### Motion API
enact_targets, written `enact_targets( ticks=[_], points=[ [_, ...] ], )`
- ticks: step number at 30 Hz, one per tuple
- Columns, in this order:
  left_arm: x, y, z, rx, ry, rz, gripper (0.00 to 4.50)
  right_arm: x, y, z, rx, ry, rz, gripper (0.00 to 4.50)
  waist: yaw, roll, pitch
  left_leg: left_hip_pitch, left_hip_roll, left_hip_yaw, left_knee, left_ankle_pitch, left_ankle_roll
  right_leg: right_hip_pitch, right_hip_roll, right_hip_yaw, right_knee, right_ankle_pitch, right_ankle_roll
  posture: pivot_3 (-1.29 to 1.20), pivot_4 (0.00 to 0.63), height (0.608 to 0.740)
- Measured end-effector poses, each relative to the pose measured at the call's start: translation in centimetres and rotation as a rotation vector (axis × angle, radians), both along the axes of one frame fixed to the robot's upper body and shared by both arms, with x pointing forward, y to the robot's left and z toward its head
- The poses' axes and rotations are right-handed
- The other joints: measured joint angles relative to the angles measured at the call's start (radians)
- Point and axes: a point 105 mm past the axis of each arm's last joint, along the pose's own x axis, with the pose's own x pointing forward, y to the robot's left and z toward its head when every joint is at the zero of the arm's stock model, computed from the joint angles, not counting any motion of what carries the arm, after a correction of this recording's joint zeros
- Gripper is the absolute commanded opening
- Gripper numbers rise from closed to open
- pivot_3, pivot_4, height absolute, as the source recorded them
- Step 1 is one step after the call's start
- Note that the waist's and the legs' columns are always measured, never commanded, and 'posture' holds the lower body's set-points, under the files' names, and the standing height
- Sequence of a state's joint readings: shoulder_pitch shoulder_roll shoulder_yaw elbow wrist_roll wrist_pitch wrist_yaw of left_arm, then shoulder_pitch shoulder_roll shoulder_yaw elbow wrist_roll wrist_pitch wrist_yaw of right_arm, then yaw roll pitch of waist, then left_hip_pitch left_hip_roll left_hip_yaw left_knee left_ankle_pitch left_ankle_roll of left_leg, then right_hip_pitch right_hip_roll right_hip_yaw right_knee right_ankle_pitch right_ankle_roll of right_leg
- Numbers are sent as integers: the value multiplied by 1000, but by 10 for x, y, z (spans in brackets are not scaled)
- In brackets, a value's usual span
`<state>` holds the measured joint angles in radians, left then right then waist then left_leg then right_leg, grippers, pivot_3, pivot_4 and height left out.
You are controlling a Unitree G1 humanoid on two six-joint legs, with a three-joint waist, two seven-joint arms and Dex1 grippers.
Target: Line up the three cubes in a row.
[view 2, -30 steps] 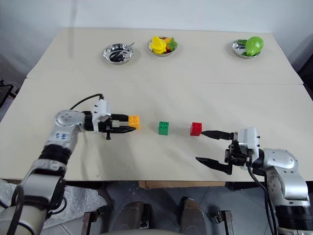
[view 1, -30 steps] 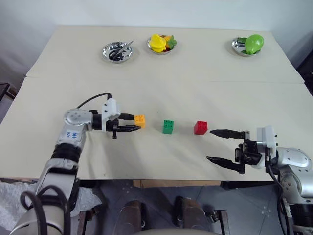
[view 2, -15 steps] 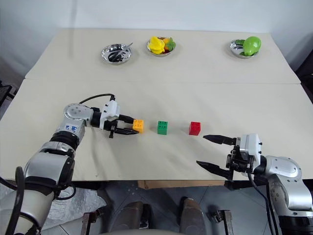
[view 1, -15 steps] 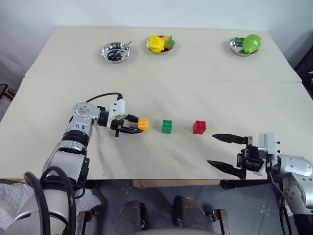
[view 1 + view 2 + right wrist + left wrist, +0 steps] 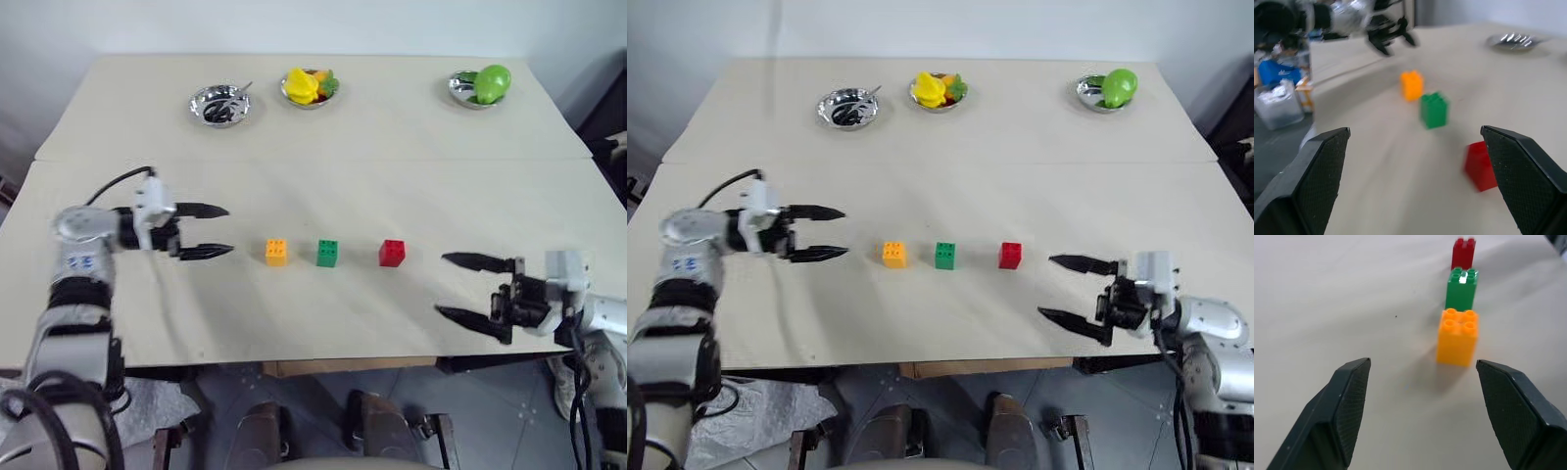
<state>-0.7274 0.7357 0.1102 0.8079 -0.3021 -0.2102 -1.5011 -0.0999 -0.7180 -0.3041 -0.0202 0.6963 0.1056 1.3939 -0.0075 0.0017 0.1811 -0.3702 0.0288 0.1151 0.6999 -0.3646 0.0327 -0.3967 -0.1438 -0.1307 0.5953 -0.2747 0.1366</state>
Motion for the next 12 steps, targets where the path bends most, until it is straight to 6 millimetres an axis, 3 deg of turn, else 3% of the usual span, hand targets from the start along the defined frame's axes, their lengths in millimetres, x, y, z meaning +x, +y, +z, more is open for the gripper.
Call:
enact_targets(
  ticks=[6,12],
  points=[
    [-24,12,-5,-74,26,43,3670,12,-10,3,-18,-5,44,4500,11,0,0,-1,1,2,1,0,0,0,-2,-1,2,0,0,0,150,740],
    [-33,10,-10,-69,2,89,3670,21,-8,1,-52,21,78,4500,3,0,0,0,0,3,1,0,0,0,-2,0,2,0,0,0,150,740]
  ],
)
